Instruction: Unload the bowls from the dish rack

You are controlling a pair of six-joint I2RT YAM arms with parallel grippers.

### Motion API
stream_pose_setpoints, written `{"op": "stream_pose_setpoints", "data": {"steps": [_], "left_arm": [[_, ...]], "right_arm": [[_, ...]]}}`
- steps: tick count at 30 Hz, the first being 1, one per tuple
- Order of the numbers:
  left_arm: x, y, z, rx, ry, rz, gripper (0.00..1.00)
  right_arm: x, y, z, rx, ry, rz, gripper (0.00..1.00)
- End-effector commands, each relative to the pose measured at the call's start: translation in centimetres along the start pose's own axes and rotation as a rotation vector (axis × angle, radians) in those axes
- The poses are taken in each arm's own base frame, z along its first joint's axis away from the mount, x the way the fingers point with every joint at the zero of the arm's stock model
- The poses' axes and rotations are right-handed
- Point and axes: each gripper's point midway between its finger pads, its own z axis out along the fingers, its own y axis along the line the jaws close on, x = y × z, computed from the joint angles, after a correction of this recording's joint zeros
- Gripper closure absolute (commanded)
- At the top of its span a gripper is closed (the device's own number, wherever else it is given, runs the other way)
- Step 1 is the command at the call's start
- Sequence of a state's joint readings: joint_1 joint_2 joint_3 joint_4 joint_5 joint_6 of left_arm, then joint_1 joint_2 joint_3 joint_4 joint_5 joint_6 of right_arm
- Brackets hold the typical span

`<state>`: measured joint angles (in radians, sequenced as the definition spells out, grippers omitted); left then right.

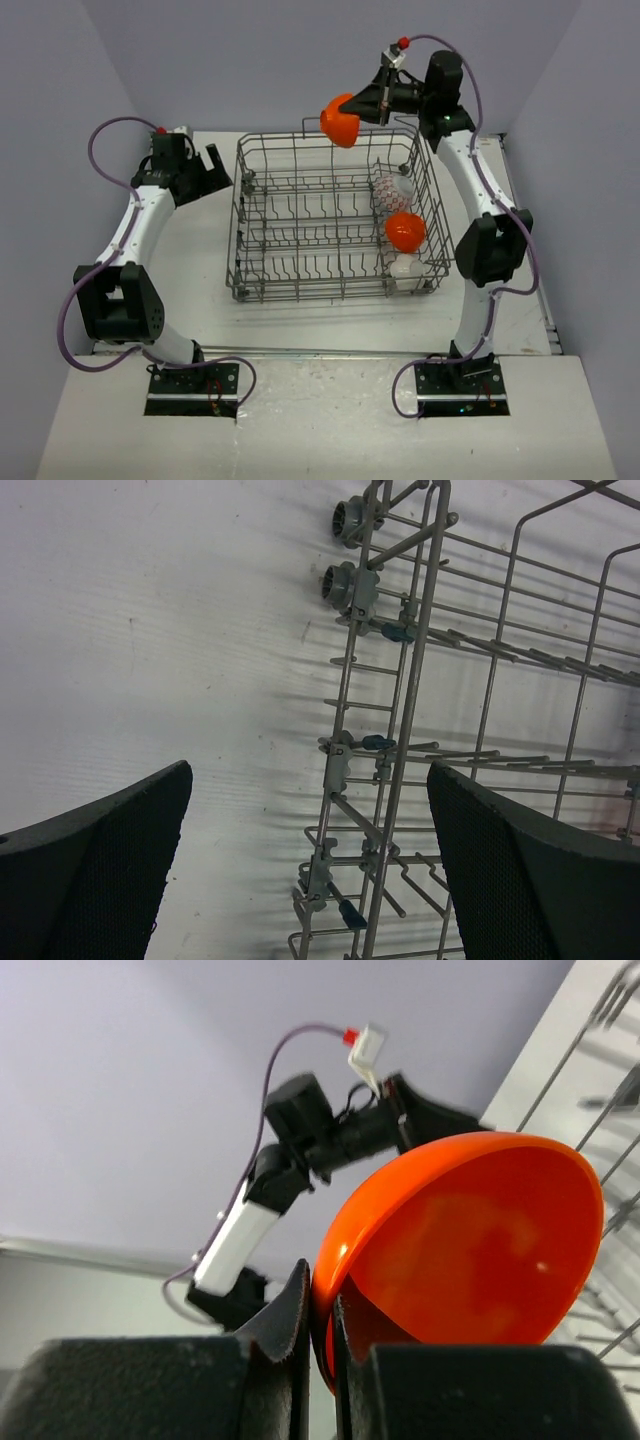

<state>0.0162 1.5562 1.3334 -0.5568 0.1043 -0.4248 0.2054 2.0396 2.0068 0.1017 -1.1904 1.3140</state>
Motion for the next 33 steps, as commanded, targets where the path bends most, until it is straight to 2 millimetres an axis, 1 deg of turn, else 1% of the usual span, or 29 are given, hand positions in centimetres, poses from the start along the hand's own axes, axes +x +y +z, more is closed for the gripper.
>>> {"op": "stream_pose_setpoints", "data": {"steps": [1, 2, 3, 4, 5, 6, 7, 8, 9, 10, 11, 12, 14, 15, 16, 17, 22, 28, 29, 31, 33], "left_arm": [[-2.3, -1.5, -1.2, 0.044, -0.07, 0.041, 0.0], [-2.4, -1.5, -1.3, 0.046, -0.07, 0.042, 0.0], [-2.6, -1.6, -1.5, 0.05, -0.075, 0.043, 0.0], [-2.5, -1.6, -1.5, 0.052, -0.073, 0.044, 0.0], [-2.5, -1.7, -1.6, 0.056, -0.071, 0.044, 0.0], [-2.6, -1.8, -1.7, 0.058, -0.072, 0.045, 0.0], [-2.6, -1.9, -1.8, 0.061, -0.075, 0.045, 0.0], [-2.5, -2.0, -1.8, 0.064, -0.072, 0.046, 0.0], [-2.5, -1.9, -1.9, 0.065, -0.073, 0.045, 0.0], [-2.5, -1.9, -1.9, 0.064, -0.07, 0.043, 0.0], [-2.4, -1.9, -1.9, 0.068, -0.067, 0.043, 0.0], [-2.3, -2.0, -1.9, 0.069, -0.066, 0.04, 0.0], [-2.2, -2.1, -1.9, 0.075, -0.064, 0.036, 0.0], [-1.6, -3.0, -1.7, 0.093, -0.049, 0.051, 0.0], [-1.5, -3.1, -1.7, 0.095, -0.047, 0.052, 0.0], [-1.4, -3.1, -1.7, 0.098, -0.046, 0.052, 0.0], [-1.5, -3.7, -2.0, 0.12, -0.047, 0.044, 0.0], [-3.0, -5.6, -3.6, 0.183, -0.094, 0.039, 0.0], [-3.4, -6.1, -3.9, 0.2, -0.104, 0.039, 0.0], [-3.8, -6.8, -4.4, 0.222, -0.112, 0.035, 0.0], [-4.3, -7.8, -5.0, 0.253, -0.129, 0.037, 0.0]], "right_arm": [[0.3, 7.8, -2.7, 0.102, -0.095, -0.301, 1.0], [0.5, 8.1, -3.6, 0.181, -0.118, -0.271, 1.0], [-0.1, 7.3, -4.3, 0.239, -0.157, -0.277, 1.0], [-1.9, 5.6, -5.8, 0.349, -0.247, -0.318, 1.0], [-1.6, 5.3, -7.1, 0.431, -0.29, -0.318, 1.0], [-2.1, 3.6, -8.4, 0.522, -0.336, -0.31, 1.0], [-2.6, 2.7, -9.9, 0.604, -0.373, -0.359, 1.0], [-3.2, 1.2, -12.7, 0.775, -0.483, -0.365, 1.0], [-3.5, 0.4, -14.5, 0.874, -0.524, -0.4, 1.0], [-3.7, -0.5, -16.3, 0.964, -0.57, -0.398, 1.0], [-4.1, -2.6, -19.9, 1.16, -0.655, -0.364, 1.0], [-3.9, -2.7, -21.8, 1.235, -0.699, -0.366, 1.0], [-3.7, -3.8, -25.5, 1.391, -0.753, -0.359, 1.0], [-3.2, -5.1, -27.7, 1.506, -0.764, -0.348, 1.0], [-3.0, -5.7, -29.4, 1.563, -0.783, -0.324, 1.0], [-2.6, -6.4, -30.5, 1.612, -0.779, -0.306, 1.0], [-0.5, -12.1, -34.7, 1.762, -0.699, -0.134, 1.0], [2.1, -18.4, -37.1, 1.855, -0.587, 0.032, 1.0], [2.8, -20.1, -37.4, 1.872, -0.552, 0.07, 1.0], [3.3, -21.5, -37.8, 1.875, -0.538, 0.115, 1.0], [3.8, -23.0, -37.7, 1.869, -0.509, 0.134, 1.0]]}}
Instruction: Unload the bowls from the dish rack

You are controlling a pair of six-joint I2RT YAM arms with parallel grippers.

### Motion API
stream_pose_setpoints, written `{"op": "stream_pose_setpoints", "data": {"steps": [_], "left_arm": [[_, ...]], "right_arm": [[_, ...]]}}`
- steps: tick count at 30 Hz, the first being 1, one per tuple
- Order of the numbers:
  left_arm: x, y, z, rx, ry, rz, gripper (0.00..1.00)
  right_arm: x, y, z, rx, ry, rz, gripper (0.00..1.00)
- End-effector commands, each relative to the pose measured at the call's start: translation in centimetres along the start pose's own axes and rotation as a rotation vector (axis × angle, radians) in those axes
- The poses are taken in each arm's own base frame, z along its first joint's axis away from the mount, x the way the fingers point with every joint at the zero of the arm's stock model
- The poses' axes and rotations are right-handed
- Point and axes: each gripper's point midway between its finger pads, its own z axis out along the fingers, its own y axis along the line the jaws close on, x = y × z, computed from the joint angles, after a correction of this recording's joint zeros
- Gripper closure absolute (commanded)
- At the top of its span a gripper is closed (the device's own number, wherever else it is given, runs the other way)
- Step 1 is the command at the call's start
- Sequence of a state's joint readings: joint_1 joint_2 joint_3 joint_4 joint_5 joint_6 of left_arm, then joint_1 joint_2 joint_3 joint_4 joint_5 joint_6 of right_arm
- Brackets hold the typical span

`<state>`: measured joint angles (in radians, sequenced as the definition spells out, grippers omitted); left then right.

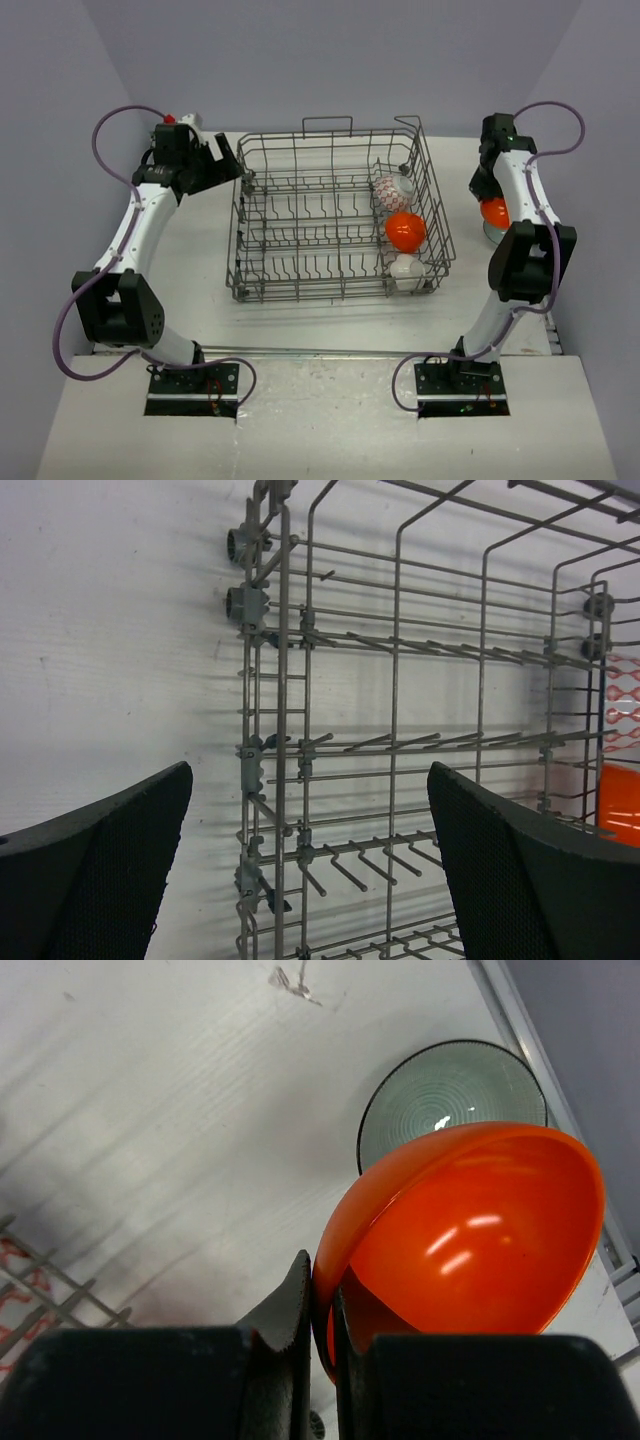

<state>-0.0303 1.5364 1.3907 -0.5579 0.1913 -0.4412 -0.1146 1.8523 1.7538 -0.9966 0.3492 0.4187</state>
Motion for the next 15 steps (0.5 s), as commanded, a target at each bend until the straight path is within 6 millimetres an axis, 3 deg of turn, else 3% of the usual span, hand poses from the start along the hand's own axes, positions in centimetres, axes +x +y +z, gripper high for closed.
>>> {"op": "stream_pose_setpoints", "data": {"steps": [1, 6, 15], "left_arm": [[-3.5, -4.0, -2.7, 0.123, -0.113, 0.02, 0.0], [-3.5, -7.4, -3.0, 0.243, -0.098, 0.051, 0.0], [-1.8, -13.9, -1.9, 0.407, -0.023, 0.13, 0.01]], "right_arm": [[0.3, -0.4, 1.4, 0.026, 0.001, 0.008, 1.0], [1.9, -1.3, 4.5, 0.061, 0.064, 0.01, 1.0], [3.3, -1.6, 7.3, 0.086, 0.12, 0.006, 1.0]]}}
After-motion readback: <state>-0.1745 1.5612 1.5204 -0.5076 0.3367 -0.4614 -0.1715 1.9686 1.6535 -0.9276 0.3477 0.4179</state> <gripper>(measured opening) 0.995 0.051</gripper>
